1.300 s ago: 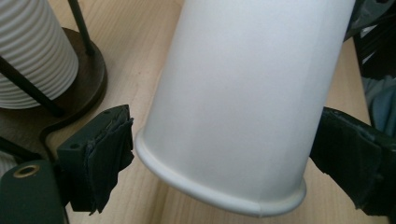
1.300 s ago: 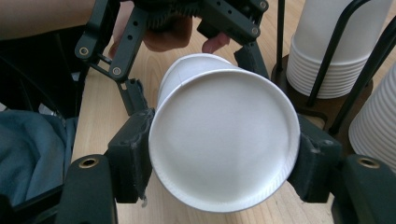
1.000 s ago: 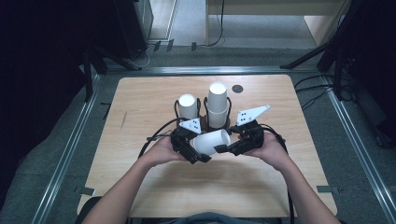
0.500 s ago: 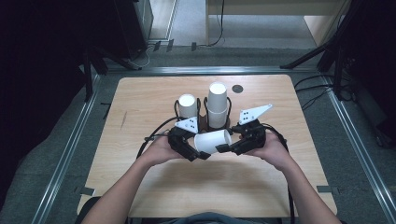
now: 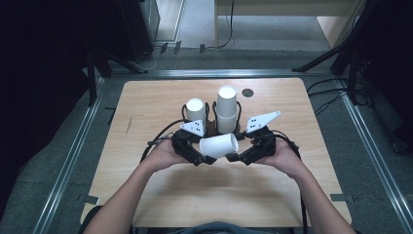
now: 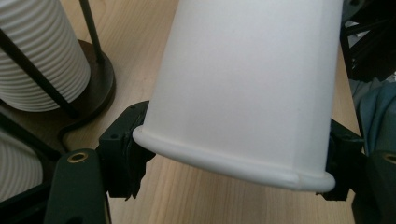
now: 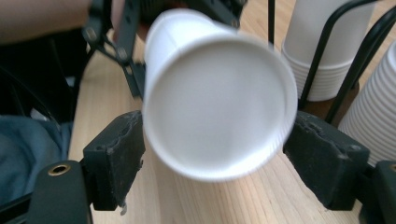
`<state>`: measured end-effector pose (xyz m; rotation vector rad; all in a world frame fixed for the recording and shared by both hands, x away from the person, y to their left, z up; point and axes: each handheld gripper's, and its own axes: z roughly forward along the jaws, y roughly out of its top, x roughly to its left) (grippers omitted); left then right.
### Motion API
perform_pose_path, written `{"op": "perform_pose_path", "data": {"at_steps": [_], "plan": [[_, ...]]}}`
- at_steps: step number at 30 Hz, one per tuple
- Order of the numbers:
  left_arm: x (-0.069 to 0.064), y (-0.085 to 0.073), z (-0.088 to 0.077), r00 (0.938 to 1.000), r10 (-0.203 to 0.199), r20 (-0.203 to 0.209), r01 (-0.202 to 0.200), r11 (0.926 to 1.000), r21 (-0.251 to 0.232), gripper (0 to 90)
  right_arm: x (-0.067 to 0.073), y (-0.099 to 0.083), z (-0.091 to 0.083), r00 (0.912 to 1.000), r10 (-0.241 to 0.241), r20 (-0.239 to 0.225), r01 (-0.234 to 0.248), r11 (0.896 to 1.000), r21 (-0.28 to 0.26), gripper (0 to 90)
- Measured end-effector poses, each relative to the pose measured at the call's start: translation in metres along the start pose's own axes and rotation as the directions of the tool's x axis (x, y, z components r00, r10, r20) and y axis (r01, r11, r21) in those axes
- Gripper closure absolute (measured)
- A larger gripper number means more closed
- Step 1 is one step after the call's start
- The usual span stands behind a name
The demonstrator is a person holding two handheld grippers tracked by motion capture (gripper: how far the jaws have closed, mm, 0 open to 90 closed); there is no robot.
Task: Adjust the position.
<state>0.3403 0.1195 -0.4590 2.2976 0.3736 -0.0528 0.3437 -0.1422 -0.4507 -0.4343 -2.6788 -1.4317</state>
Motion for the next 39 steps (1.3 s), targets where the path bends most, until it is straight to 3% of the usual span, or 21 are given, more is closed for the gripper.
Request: {"op": "perform_pose_path", "data": {"at_steps": [10,17,22,32,39], "plan": [[0.009,0.003,-0.007,0.9998,-0.014,-0.015,0.015,0.9978,0.065,26.0,-0.002,-0.005,0.004,0.9993,-0.016,0.033,0.014,0.998,0.059,21.0],[0.012,0.004,-0.005,1.0000,-0.005,-0.003,0.005,0.9949,0.101,26.0,-0.002,-0.007,0.007,0.9986,-0.034,0.042,0.031,0.997,0.065,21.9],[0.011,0.002,0.002,1.0000,0.004,0.004,-0.004,0.9885,0.151,26.0,-0.001,-0.007,0.009,0.9980,-0.046,0.043,0.043,0.996,0.074,21.9],[0.010,0.001,0.018,0.9984,-0.001,0.056,-0.011,0.9784,0.207,26.0,0.001,-0.006,0.016,0.9978,-0.056,0.034,0.053,0.995,0.089,21.9],[0.007,0.001,0.026,0.9974,0.016,0.070,-0.033,0.9669,0.253,26.0,0.003,-0.005,0.024,0.9973,-0.072,0.012,0.070,0.991,0.110,23.8]]}}
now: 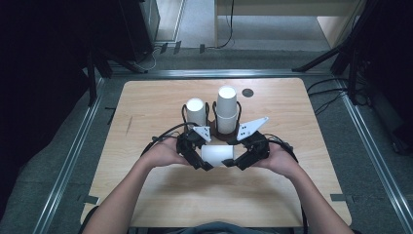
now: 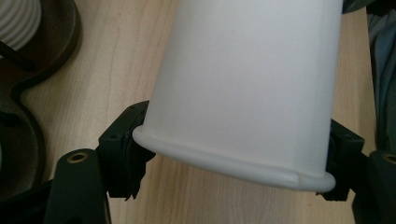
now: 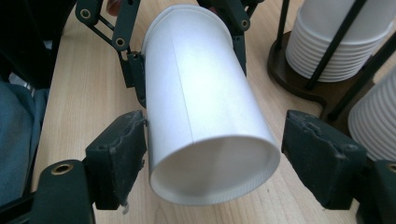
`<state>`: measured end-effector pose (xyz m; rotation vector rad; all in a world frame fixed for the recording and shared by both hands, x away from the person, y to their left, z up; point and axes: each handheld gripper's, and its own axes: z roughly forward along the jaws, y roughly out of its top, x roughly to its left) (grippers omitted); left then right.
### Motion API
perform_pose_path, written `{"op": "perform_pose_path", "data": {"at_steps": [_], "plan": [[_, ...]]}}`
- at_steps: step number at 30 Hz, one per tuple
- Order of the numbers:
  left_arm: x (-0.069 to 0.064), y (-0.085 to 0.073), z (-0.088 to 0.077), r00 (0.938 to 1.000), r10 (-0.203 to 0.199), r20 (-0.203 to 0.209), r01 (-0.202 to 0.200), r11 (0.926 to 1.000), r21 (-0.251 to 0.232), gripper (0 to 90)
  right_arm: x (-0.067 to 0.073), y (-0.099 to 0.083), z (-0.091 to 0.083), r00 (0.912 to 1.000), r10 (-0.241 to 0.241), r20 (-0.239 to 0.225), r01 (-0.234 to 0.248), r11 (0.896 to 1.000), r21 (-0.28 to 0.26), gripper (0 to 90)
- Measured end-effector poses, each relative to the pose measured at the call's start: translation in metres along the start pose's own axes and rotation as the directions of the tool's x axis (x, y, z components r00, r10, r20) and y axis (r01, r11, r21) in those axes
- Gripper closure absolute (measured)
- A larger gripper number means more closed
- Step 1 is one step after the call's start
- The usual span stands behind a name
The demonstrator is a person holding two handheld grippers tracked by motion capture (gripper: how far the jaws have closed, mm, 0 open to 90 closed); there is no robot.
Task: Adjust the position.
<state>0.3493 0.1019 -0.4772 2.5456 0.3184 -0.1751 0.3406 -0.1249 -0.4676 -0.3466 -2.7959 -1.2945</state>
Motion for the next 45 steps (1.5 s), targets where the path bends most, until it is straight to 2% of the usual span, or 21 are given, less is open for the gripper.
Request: {"op": "perform_pose_path", "data": {"at_steps": [2,3,6,11,15,16,18,20,22,24,25,26,33,34,36,40,45], "plan": [[-0.001,0.001,0.001,1.0000,0.004,0.007,-0.004,0.9999,0.017,25.9,0.001,0.000,0.004,0.9995,-0.003,-0.033,0.004,1.000,0.009,25.3],[-0.002,0.002,0.001,1.0000,0.010,0.002,-0.010,0.9996,0.027,25.9,0.001,0.000,0.006,0.9995,-0.005,-0.032,0.005,1.000,0.016,26.4],[-0.003,0.003,0.001,0.9998,0.013,0.013,-0.013,0.9998,0.018,25.6,0.003,0.001,0.010,0.9993,-0.009,-0.037,0.010,0.999,0.034,29.6],[-0.004,0.003,0.000,0.9994,0.034,0.006,-0.034,0.9992,0.021,24.6,0.005,0.003,0.011,0.9981,-0.045,-0.041,0.047,0.998,0.049,33.2],[-0.005,0.001,-0.004,0.9994,0.034,-0.012,-0.034,0.9987,-0.038,21.7,0.005,0.005,0.006,0.9981,-0.046,-0.041,0.048,0.998,0.036,33.1],[-0.005,0.001,-0.005,0.9994,0.032,-0.014,-0.032,0.9986,-0.042,18.7,0.005,0.005,0.005,0.9982,-0.043,-0.043,0.044,0.999,0.030,33.1],[-0.005,0.001,-0.006,0.9998,0.015,-0.013,-0.015,0.9977,-0.065,12.9,0.004,0.005,0.002,0.9984,-0.038,-0.042,0.039,0.999,0.015,33.1],[-0.003,0.001,-0.009,0.9999,-0.012,-0.003,0.012,0.9957,-0.092,11.3,0.003,0.004,-0.002,0.9986,-0.037,-0.037,0.037,0.999,0.002,33.0],[-0.002,0.001,-0.012,0.9997,-0.024,-0.002,0.024,0.9921,-0.123,9.9,0.002,0.003,-0.006,0.9987,-0.041,-0.029,0.041,0.999,-0.008,32.8],[-0.003,0.000,-0.016,0.9995,-0.030,-0.006,0.028,0.9852,-0.169,9.9,0.000,0.003,-0.008,0.9988,-0.042,-0.026,0.041,0.999,-0.022,32.8],[-0.002,0.000,-0.017,0.9994,-0.035,0.001,0.035,0.9829,-0.181,10.1,0.000,0.003,-0.010,0.9991,-0.037,-0.022,0.036,0.999,-0.028,32.7],[-0.003,-0.001,-0.018,0.9993,-0.036,-0.008,0.034,0.9809,-0.192,10.1,-0.001,0.002,-0.011,0.9990,-0.037,-0.023,0.036,0.999,-0.036,32.7],[-0.008,-0.003,-0.018,0.9981,-0.035,-0.052,0.022,0.9743,-0.224,10.1,-0.001,0.003,-0.016,0.9994,-0.028,-0.021,0.026,0.997,-0.068,32.6],[-0.009,-0.003,-0.018,0.9981,-0.037,-0.049,0.025,0.9721,-0.233,10.2,-0.001,0.003,-0.016,0.9993,-0.028,-0.026,0.026,0.997,-0.073,32.6],[-0.009,-0.003,-0.018,0.9986,-0.048,-0.023,0.040,0.9608,-0.274,10.5,-0.001,0.003,-0.017,0.9992,-0.031,-0.027,0.029,0.997,-0.077,32.5],[-0.010,-0.004,-0.017,0.9986,-0.052,-0.009,0.047,0.9551,-0.293,12.5,-0.001,0.003,-0.017,0.9987,-0.033,-0.038,0.029,0.996,-0.090,32.5],[-0.010,-0.005,-0.020,0.9982,-0.058,0.018,0.060,0.9404,-0.335,13.0,0.000,0.003,-0.018,0.9980,-0.038,-0.050,0.033,0.994,-0.100,32.4]]}}
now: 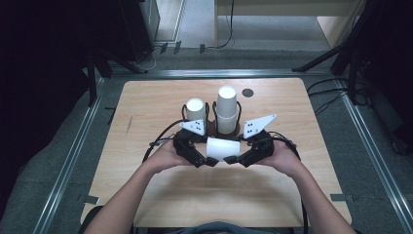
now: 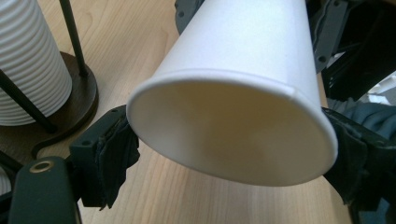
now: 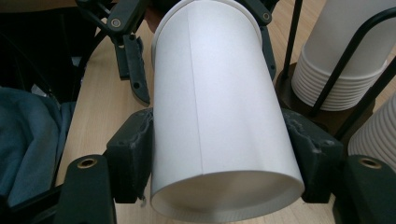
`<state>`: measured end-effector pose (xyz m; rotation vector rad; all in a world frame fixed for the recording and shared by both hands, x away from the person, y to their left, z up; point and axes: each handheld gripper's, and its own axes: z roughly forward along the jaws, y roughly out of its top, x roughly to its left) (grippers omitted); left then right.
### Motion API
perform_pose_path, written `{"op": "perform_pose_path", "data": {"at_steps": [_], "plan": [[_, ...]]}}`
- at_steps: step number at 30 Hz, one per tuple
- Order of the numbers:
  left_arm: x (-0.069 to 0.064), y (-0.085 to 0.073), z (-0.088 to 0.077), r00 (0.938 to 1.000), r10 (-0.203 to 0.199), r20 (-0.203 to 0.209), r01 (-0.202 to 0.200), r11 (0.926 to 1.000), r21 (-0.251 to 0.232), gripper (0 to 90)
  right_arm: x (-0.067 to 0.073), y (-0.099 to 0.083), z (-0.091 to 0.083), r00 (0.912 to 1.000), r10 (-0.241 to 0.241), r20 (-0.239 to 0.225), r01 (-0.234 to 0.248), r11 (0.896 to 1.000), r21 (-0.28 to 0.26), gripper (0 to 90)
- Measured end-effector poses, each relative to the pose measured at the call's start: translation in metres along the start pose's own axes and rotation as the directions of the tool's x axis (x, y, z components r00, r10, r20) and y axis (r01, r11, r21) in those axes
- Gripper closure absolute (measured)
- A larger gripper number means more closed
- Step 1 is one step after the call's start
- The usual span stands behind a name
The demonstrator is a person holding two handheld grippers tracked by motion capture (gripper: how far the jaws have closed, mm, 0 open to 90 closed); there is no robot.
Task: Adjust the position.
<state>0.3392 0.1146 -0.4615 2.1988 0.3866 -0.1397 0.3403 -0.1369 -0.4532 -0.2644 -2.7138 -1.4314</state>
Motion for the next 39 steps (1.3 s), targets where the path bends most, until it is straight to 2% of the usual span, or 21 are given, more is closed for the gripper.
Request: {"op": "perform_pose_path", "data": {"at_steps": [1,5,11,17,18,22,25,28,29,32,36,38,39], "plan": [[0.000,0.000,-0.001,0.9999,-0.009,0.013,0.009,0.9998,-0.016,13.0,0.000,0.000,0.000,1.0000,-0.002,-0.004,0.002,1.000,-0.003,32.4],[-0.001,0.001,-0.001,0.9996,0.004,0.027,-0.003,0.9994,-0.034,14.3,0.001,0.001,0.001,0.9998,-0.002,-0.022,0.002,1.000,-0.019,32.4],[-0.002,0.000,-0.004,0.9984,0.050,0.026,-0.049,0.9981,-0.036,21.6,0.001,0.001,0.001,0.9991,0.007,-0.043,-0.008,1.000,-0.028,33.2],[0.000,0.001,-0.004,0.9971,0.025,0.072,-0.025,0.9997,-0.002,26.3,0.000,0.000,0.000,0.9977,0.027,-0.063,-0.028,0.999,-0.021,33.1],[0.000,0.002,-0.005,0.9975,0.036,0.061,-0.036,0.9993,0.009,26.3,0.000,-0.001,0.001,0.9973,0.032,-0.066,-0.033,0.999,-0.014,32.7],[0.003,0.001,-0.010,0.9990,0.021,0.041,-0.022,0.9995,0.022,26.5,-0.001,-0.002,0.003,0.9975,0.047,-0.052,-0.046,0.999,0.011,25.5],[0.004,-0.001,-0.017,0.9993,0.010,0.036,-0.011,0.9996,0.025,26.4,-0.002,-0.003,0.003,0.9982,0.056,-0.023,-0.055,0.998,0.035,24.9],[0.003,-0.001,-0.021,0.9999,0.006,0.015,-0.006,0.9993,0.037,26.3,-0.003,-0.004,0.004,0.9982,0.060,0.000,-0.060,0.997,0.047,24.6],[0.002,0.000,-0.023,0.9999,0.014,-0.006,-0.013,0.9983,0.056,26.3,-0.004,-0.005,0.004,0.9982,0.060,0.005,-0.060,0.997,0.049,24.5],[0.002,0.002,-0.022,0.9994,0.020,-0.028,-0.017,0.9959,0.089,26.0,-0.005,-0.006,0.006,0.9982,0.058,0.018,-0.059,0.996,0.064,23.9],[0.006,0.006,-0.021,0.9998,0.006,-0.019,-0.003,0.9909,0.135,25.8,-0.004,-0.007,0.009,0.9986,0.042,0.033,-0.045,0.995,0.091,23.3],[0.005,0.006,-0.020,0.9997,0.000,-0.023,0.003,0.9902,0.140,25.8,-0.004,-0.007,0.010,0.9983,0.039,0.044,-0.043,0.994,0.100,23.1],[0.004,0.007,-0.020,0.9996,0.011,-0.026,-0.006,0.9871,0.160,25.9,-0.004,-0.008,0.011,0.9982,0.037,0.046,-0.042,0.994,0.103,23.1]]}}
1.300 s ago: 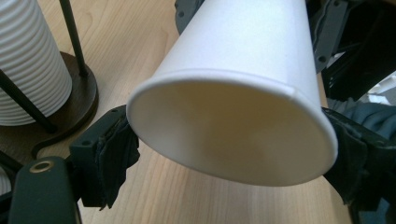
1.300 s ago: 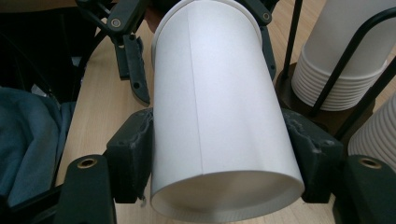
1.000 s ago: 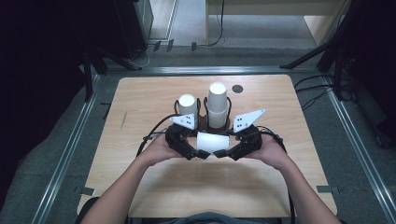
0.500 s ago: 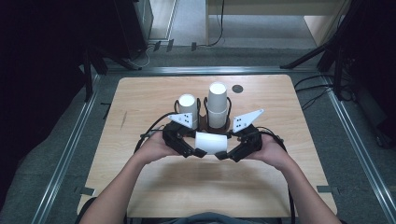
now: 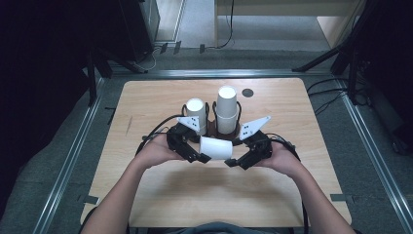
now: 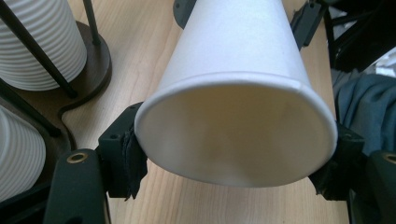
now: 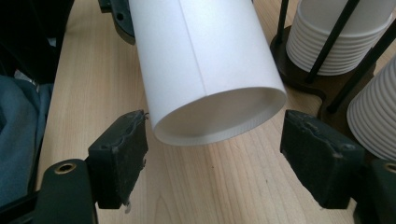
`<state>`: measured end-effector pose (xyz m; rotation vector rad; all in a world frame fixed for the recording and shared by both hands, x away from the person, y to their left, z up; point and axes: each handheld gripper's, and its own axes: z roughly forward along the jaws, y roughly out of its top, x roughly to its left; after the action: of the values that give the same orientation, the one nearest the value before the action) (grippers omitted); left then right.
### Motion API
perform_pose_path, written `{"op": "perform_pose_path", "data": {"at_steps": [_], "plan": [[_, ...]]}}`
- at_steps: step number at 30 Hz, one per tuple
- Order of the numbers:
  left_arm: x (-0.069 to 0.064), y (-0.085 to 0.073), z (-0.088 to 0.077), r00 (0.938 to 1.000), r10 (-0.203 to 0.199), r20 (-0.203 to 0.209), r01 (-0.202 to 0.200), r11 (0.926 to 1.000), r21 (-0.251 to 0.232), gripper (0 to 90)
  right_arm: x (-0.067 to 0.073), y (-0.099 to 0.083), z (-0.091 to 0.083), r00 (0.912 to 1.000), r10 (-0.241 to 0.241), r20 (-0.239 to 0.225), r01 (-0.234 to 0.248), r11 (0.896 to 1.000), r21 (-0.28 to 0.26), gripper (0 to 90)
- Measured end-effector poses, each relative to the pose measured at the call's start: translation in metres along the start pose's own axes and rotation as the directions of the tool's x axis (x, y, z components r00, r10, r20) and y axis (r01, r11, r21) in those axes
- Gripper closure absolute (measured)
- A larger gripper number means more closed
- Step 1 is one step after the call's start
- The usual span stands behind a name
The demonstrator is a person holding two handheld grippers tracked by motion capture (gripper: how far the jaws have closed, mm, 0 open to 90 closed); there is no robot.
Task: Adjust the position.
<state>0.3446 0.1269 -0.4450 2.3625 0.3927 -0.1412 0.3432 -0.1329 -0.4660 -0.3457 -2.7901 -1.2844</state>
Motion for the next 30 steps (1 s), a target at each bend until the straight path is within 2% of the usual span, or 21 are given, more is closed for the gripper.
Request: {"op": "perform_pose_path", "data": {"at_steps": [3,8,16,21,25,28,30], "plan": [[0.000,0.003,0.000,0.9998,0.016,-0.014,-0.016,0.9990,0.041,25.9,-0.001,-0.001,0.001,1.0000,0.002,0.006,-0.002,1.000,0.006,22.9],[0.003,0.011,-0.002,0.9984,0.040,-0.039,-0.037,0.9972,0.065,25.8,-0.001,0.001,0.000,0.9998,-0.004,0.018,0.004,1.000,-0.004,22.3],[0.004,0.027,0.002,0.9972,0.068,-0.031,-0.064,0.9894,0.131,25.8,-0.001,0.001,0.001,0.9996,-0.007,0.026,0.007,1.000,-0.001,22.2],[0.003,0.026,0.011,0.9958,0.086,-0.033,-0.079,0.9815,0.175,25.8,0.000,0.001,0.002,0.9994,-0.015,0.030,0.015,1.000,0.005,22.2],[0.003,0.022,0.019,0.9971,0.074,-0.016,-0.070,0.9774,0.199,25.8,0.000,0.001,0.005,0.9996,-0.016,0.024,0.016,1.000,0.013,22.2],[0.003,0.021,0.024,0.9966,0.081,-0.016,-0.075,0.9707,0.228,25.7,0.001,0.001,0.009,0.9996,-0.020,0.019,0.019,1.000,0.025,22.2],[0.003,0.020,0.026,0.9971,0.075,-0.013,-0.070,0.9713,0.227,25.6,0.001,0.002,0.011,0.9996,-0.025,0.015,0.025,0.999,0.033,22.2]]}}
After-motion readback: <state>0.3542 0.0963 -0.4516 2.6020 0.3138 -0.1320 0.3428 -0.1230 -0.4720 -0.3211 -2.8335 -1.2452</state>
